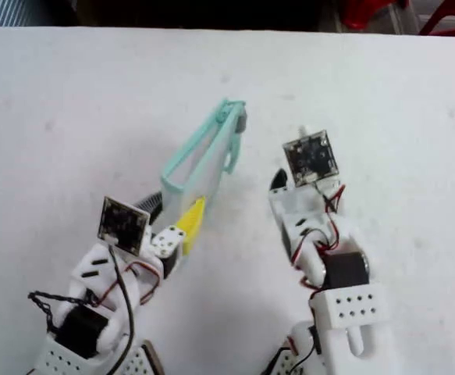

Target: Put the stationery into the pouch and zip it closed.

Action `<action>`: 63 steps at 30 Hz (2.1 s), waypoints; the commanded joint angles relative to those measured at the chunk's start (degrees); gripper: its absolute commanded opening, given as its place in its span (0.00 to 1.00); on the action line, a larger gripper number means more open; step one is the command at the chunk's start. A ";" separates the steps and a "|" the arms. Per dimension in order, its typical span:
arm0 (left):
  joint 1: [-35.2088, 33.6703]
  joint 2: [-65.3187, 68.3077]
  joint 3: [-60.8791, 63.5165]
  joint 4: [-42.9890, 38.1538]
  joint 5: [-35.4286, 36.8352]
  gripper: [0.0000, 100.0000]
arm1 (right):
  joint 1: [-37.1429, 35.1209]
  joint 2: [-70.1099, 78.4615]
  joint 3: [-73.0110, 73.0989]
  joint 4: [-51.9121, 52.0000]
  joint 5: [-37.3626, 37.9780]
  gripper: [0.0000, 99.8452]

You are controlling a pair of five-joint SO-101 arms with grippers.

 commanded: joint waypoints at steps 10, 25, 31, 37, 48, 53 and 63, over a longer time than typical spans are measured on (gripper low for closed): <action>0.57 0.22 -0.18 0.79 -0.18 0.18 | -0.66 -0.84 7.65 -10.07 0.62 0.20; 0.57 0.22 -0.18 0.79 -0.18 0.18 | 3.12 -0.84 10.20 -21.23 0.62 0.20; 0.57 0.22 -0.18 0.79 -0.18 0.18 | 2.15 -0.84 14.95 -28.35 0.62 0.20; 0.57 0.22 -0.18 0.79 -0.18 0.18 | 2.59 -0.84 19.25 -36.79 0.62 0.20; 0.57 0.22 -0.18 0.79 -0.18 0.18 | 12.09 -0.75 20.57 -34.51 11.43 0.20; 0.57 0.22 -0.09 0.79 -0.18 0.18 | 17.10 -0.22 12.84 -24.57 1.05 0.20; 0.57 0.22 -0.09 0.88 -0.18 0.18 | 10.42 -0.13 -3.43 -0.75 -1.05 0.20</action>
